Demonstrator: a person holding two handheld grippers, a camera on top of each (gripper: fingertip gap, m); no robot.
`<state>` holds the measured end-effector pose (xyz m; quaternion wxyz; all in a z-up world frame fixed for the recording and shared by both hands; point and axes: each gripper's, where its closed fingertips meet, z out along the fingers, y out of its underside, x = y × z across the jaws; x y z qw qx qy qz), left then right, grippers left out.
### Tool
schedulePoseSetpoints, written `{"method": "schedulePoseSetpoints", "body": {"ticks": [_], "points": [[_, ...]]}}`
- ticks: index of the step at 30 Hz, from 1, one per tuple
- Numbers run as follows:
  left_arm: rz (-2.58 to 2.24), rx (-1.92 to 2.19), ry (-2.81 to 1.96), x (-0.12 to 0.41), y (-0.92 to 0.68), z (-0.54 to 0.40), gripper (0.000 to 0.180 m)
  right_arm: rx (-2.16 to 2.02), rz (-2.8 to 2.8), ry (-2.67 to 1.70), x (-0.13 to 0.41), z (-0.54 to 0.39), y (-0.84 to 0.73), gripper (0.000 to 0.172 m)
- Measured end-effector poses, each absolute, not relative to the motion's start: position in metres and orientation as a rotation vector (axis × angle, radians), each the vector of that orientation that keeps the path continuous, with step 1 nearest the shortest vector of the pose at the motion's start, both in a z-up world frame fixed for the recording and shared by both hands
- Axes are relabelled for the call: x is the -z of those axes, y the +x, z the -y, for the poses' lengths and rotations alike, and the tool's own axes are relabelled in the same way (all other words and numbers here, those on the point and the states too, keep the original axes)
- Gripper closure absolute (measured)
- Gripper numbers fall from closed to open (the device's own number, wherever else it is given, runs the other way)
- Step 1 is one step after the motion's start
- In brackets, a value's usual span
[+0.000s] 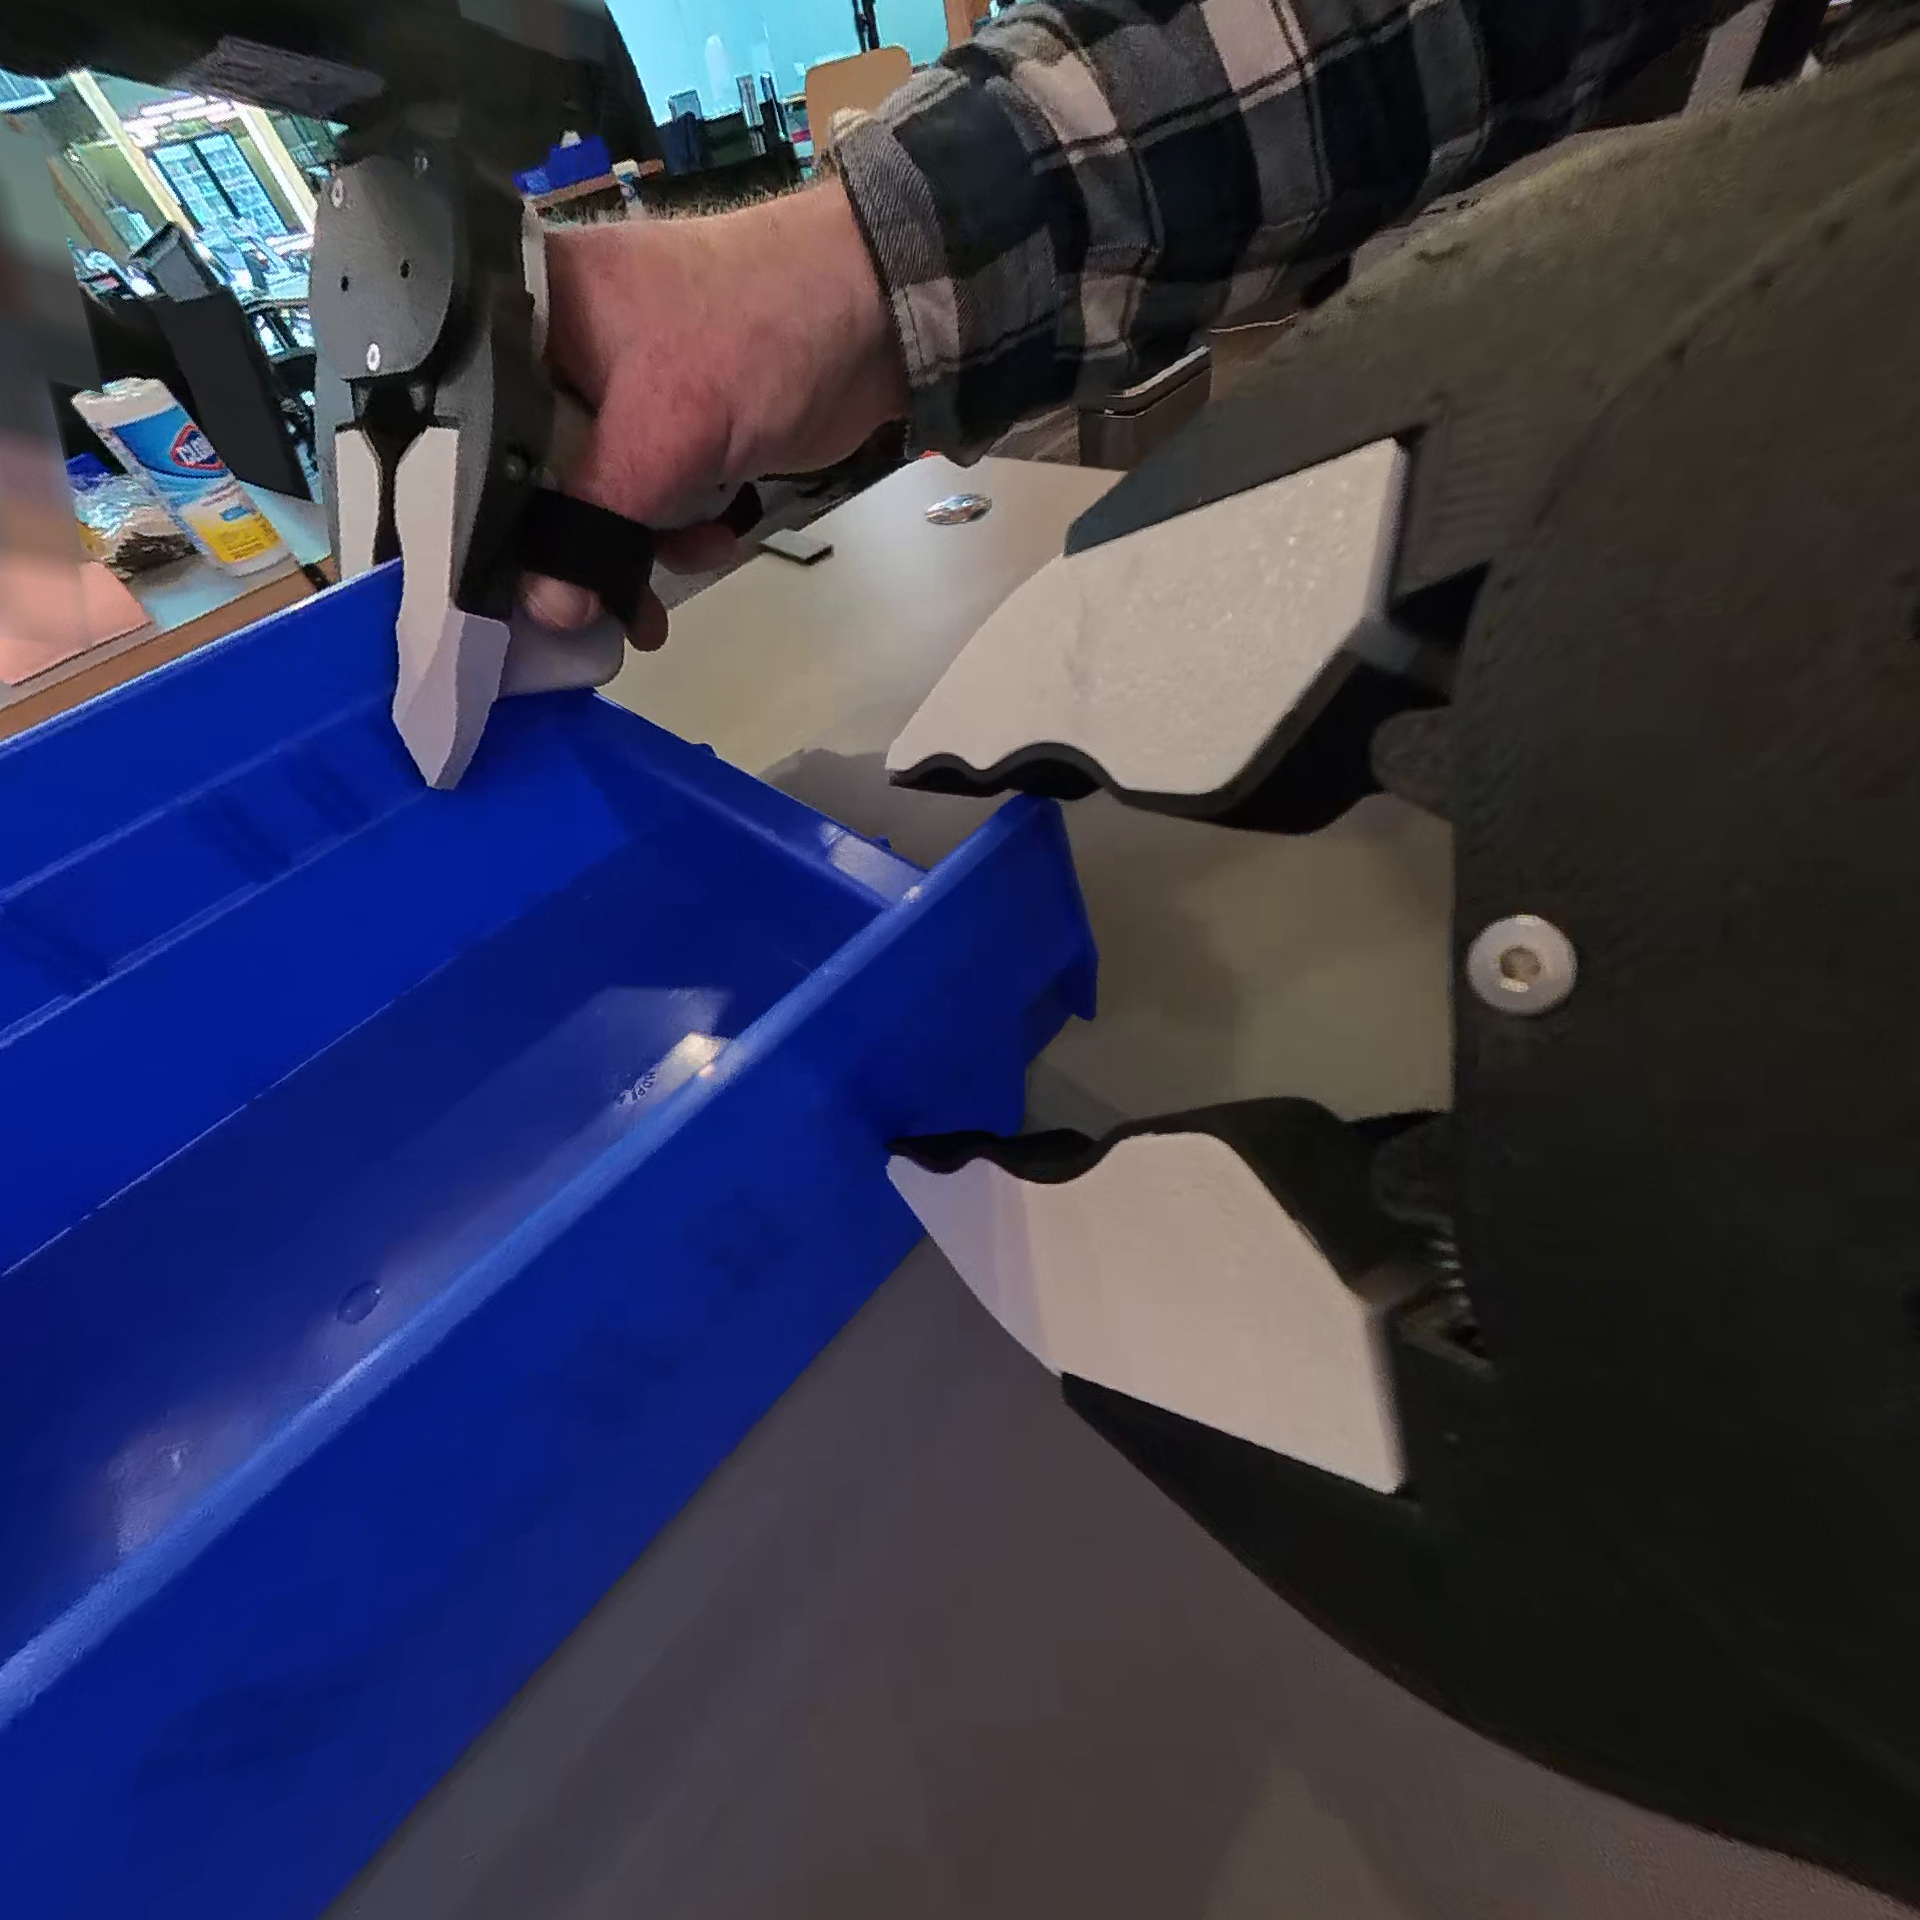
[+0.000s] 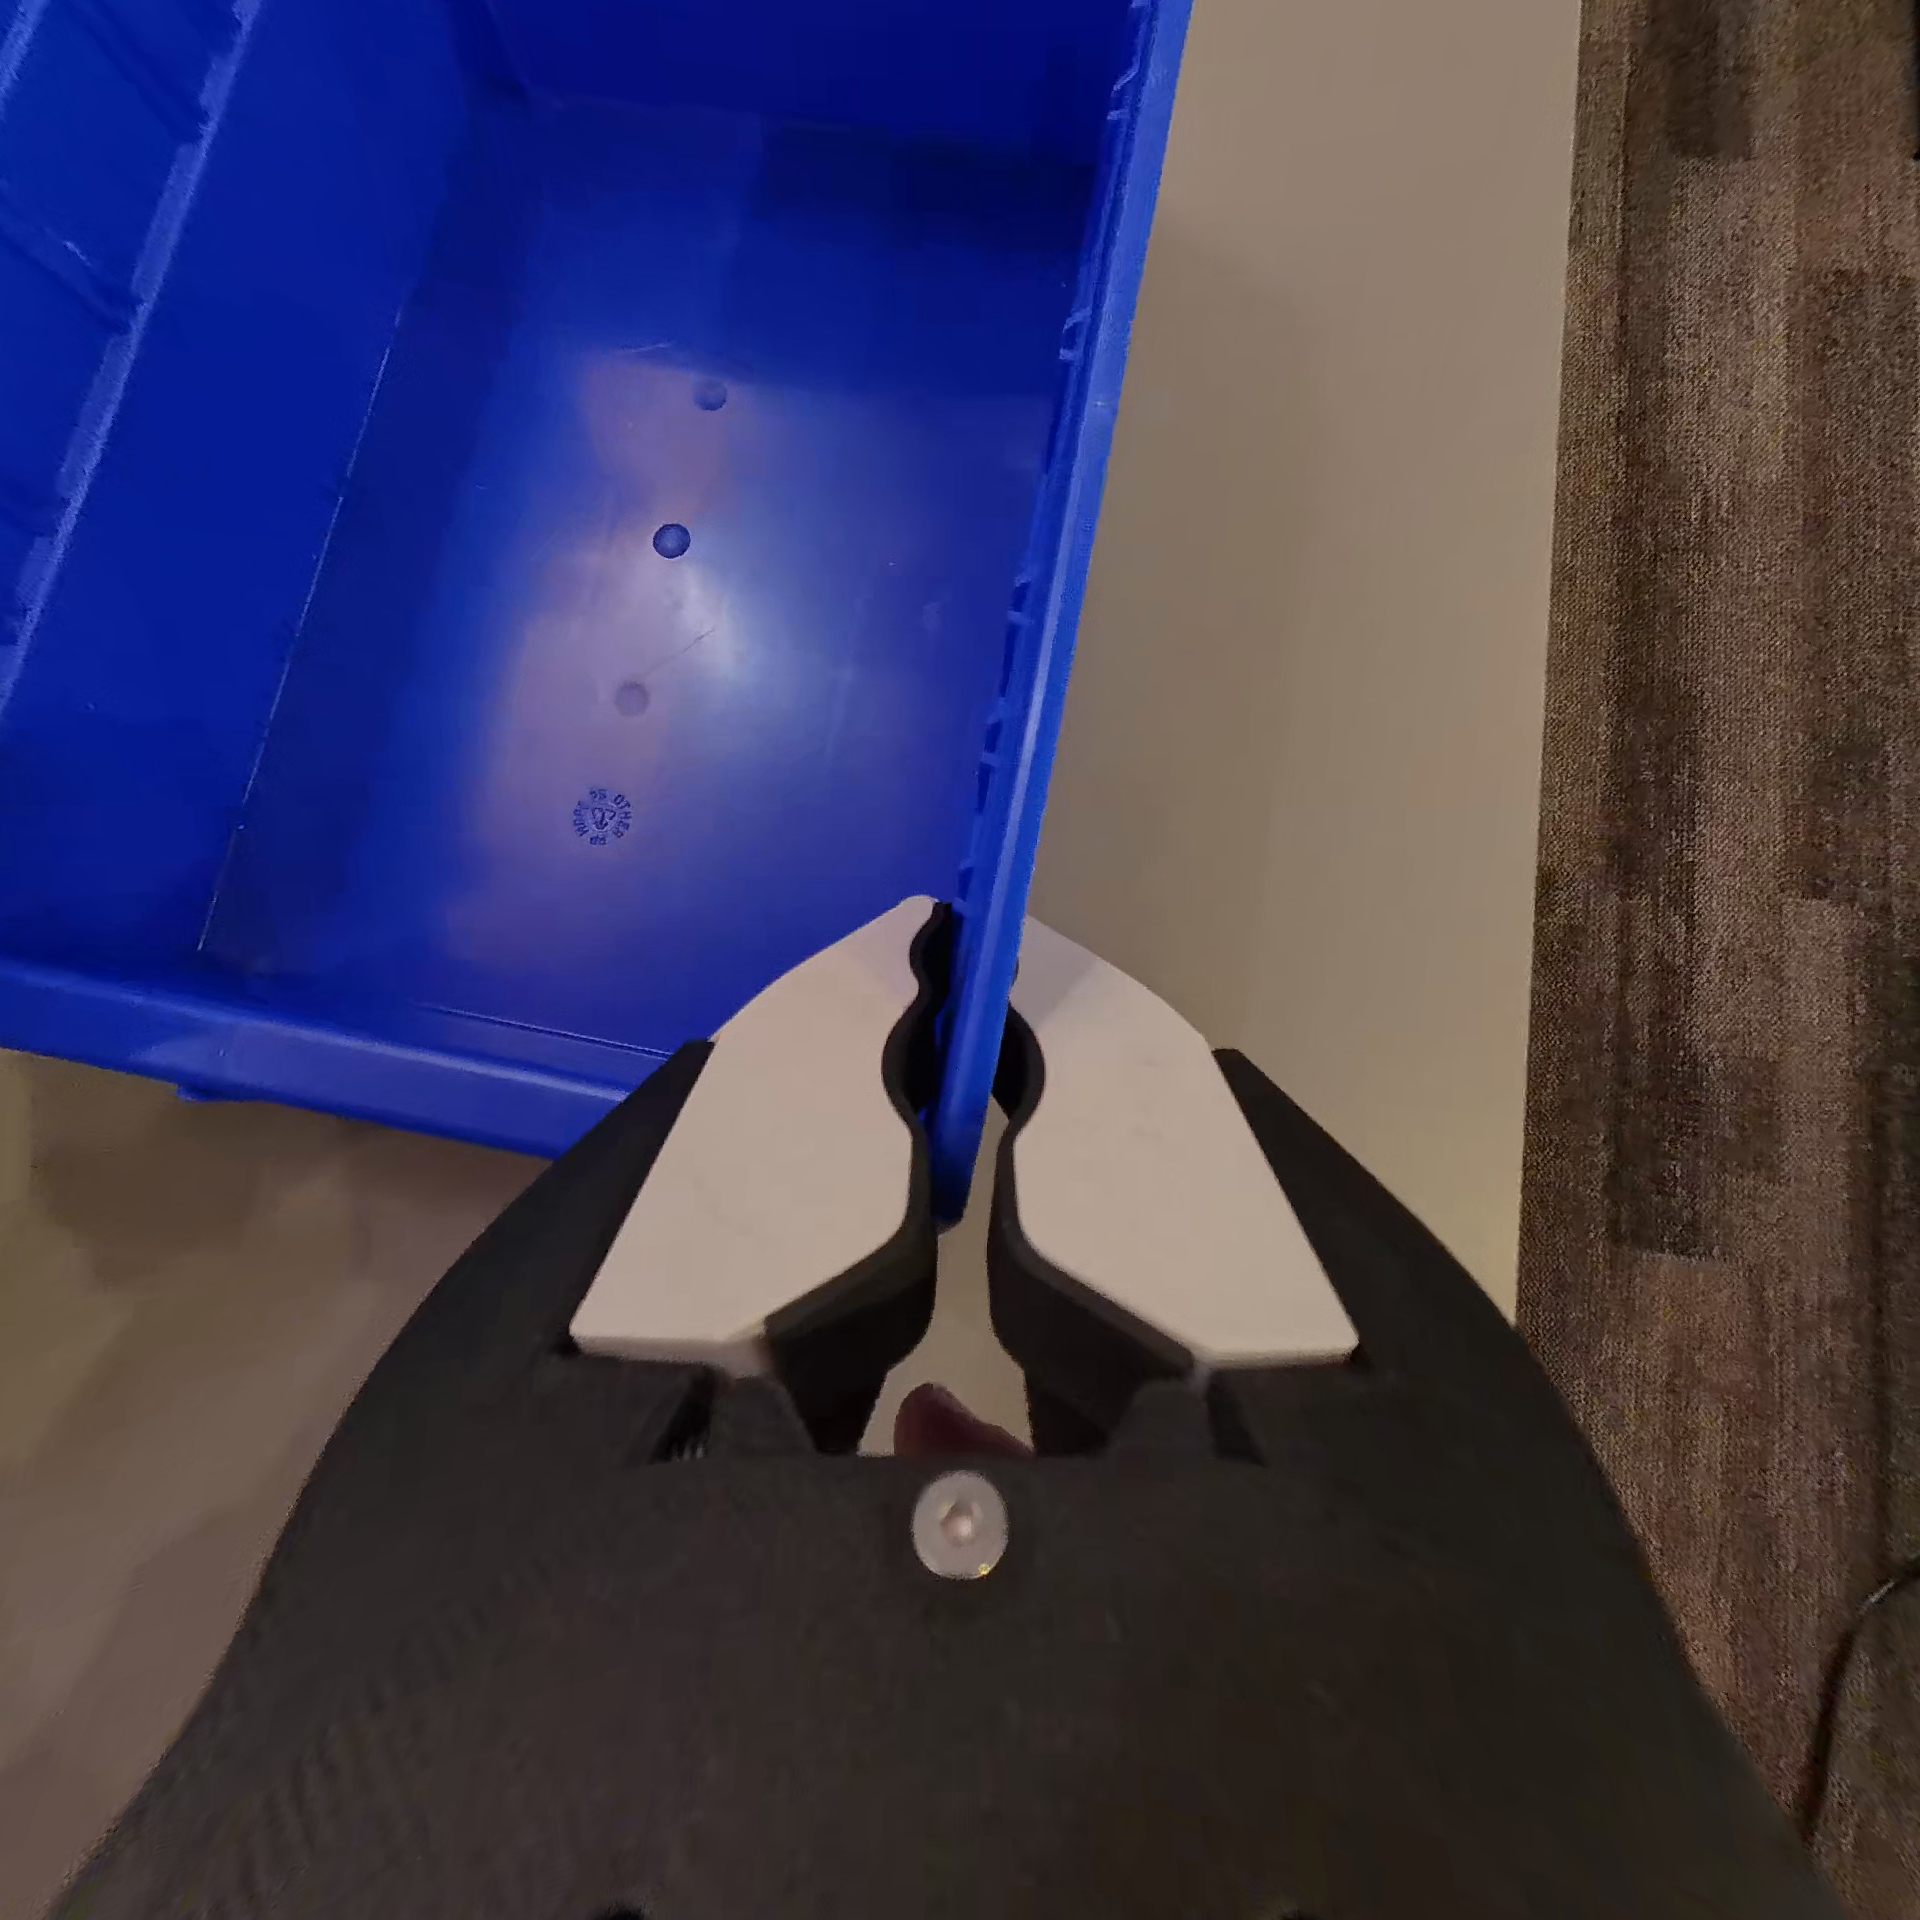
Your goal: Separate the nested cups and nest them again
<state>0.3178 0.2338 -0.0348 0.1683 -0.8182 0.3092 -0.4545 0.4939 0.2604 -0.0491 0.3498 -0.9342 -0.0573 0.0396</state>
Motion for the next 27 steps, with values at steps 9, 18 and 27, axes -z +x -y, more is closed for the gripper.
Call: {"method": "schedulePoseSetpoints", "body": {"ticks": [9, 18, 27], "points": [[-0.84, 1.341, -2.321, 0.033, 0.323, -0.253, 0.118, -0.087, 0.126, -2.418, 0.051, -0.281, 0.501, 0.151], [-0.915, 1.036, -2.282, 0.031, 0.232, -0.251, 0.095, 0.135, 0.098, -2.233, -0.005, -0.243, 0.471, 0.096], [-0.968, 0.642, -2.277, 0.033, 0.103, -0.228, 0.092, -0.073, 0.36, -2.148, -0.023, -0.22, 0.304, 0.093]]}}
